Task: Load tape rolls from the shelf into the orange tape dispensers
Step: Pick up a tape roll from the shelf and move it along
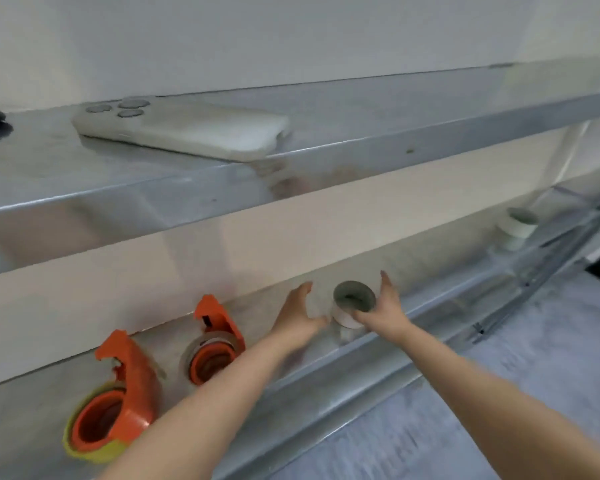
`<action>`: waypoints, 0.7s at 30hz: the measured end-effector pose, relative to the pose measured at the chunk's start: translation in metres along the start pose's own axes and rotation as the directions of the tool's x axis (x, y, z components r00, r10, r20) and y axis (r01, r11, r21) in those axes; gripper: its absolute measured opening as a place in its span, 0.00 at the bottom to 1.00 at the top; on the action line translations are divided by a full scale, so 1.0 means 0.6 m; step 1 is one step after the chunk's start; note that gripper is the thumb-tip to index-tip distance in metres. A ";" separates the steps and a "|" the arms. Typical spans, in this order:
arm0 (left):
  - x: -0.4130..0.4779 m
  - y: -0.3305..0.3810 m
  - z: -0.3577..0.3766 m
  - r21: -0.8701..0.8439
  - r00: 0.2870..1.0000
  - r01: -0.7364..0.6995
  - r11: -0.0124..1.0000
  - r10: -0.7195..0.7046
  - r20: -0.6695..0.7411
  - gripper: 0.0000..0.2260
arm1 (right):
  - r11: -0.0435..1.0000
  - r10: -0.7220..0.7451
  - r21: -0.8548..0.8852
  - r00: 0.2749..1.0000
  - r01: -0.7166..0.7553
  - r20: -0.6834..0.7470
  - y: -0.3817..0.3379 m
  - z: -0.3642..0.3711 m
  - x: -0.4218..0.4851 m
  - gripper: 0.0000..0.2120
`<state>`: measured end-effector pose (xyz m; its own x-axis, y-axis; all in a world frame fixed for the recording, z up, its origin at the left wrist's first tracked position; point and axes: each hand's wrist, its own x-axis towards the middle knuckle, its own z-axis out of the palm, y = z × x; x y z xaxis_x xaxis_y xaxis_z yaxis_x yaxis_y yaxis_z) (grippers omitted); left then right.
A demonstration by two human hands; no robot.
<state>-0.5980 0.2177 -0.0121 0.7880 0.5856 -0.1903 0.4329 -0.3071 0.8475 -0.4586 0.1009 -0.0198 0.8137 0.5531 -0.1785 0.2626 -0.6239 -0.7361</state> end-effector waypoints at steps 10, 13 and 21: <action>0.105 0.003 0.089 0.077 0.997 -0.059 0.995 0.054 0.061 0.27 | 0.996 -0.006 0.093 0.998 0.000 0.068 0.054 -0.004 0.037 0.32; 0.125 0.042 0.110 0.025 0.987 -0.157 0.987 0.157 0.025 0.23 | 0.984 -0.036 0.174 0.999 0.038 -0.017 0.062 -0.049 0.047 0.31; 0.207 0.217 0.284 -0.034 0.945 -0.316 0.948 0.317 0.077 0.24 | 0.959 -0.062 0.259 0.975 0.118 -0.215 0.177 -0.258 0.104 0.30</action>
<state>-0.3689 0.1228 -0.0097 0.9159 0.3982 0.0511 0.1469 -0.4508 0.8804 -0.2996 -0.0163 -0.0081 0.8884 0.4589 0.0118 0.2134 -0.3902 -0.8957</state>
